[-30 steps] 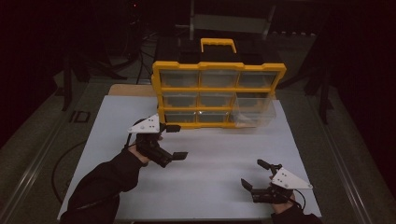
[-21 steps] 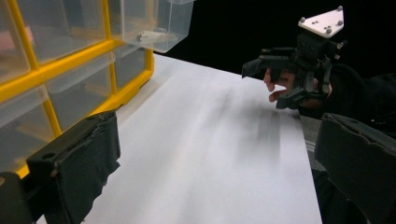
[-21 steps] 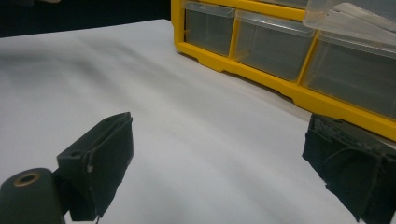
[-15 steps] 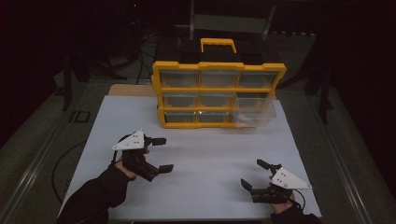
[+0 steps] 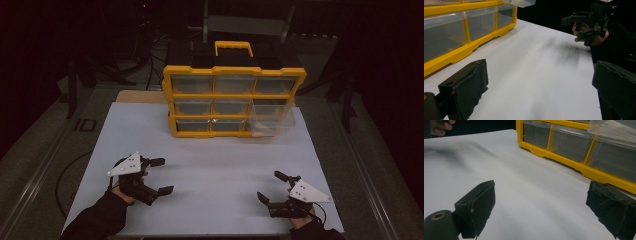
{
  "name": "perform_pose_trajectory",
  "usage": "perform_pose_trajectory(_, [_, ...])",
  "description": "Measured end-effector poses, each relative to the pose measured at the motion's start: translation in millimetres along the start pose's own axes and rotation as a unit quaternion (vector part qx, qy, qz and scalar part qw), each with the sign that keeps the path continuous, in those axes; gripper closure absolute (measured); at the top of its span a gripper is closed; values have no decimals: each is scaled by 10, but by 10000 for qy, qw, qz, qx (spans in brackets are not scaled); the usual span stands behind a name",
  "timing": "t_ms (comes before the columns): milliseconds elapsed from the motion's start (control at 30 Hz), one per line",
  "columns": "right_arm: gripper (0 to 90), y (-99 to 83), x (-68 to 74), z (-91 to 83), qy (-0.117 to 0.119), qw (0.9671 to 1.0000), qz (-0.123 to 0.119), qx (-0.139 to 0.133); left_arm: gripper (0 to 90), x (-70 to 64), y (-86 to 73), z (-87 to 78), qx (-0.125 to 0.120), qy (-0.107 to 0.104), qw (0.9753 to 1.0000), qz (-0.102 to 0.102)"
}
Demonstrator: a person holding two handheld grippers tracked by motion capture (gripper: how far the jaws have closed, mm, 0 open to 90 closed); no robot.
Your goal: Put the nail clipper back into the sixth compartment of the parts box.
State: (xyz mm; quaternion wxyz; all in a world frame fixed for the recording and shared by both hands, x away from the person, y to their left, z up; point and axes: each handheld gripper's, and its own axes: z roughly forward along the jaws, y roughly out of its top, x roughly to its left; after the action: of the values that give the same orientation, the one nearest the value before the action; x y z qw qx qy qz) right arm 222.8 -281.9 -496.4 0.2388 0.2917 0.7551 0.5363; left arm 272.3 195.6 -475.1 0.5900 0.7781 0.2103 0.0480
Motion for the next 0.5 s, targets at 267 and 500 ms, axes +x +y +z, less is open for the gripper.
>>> perform_pose_trajectory(267, [87, -1, 2, 3, -8, 10000, -19, 19, 13, -45, -148, -187, -91, 397, 9991, -85])
perform_pose_trajectory(500, [87, -1, 3, 2, -10, 10000, -29, 23, 13, -121, -292, -278, -96, 732, 9972, -122])
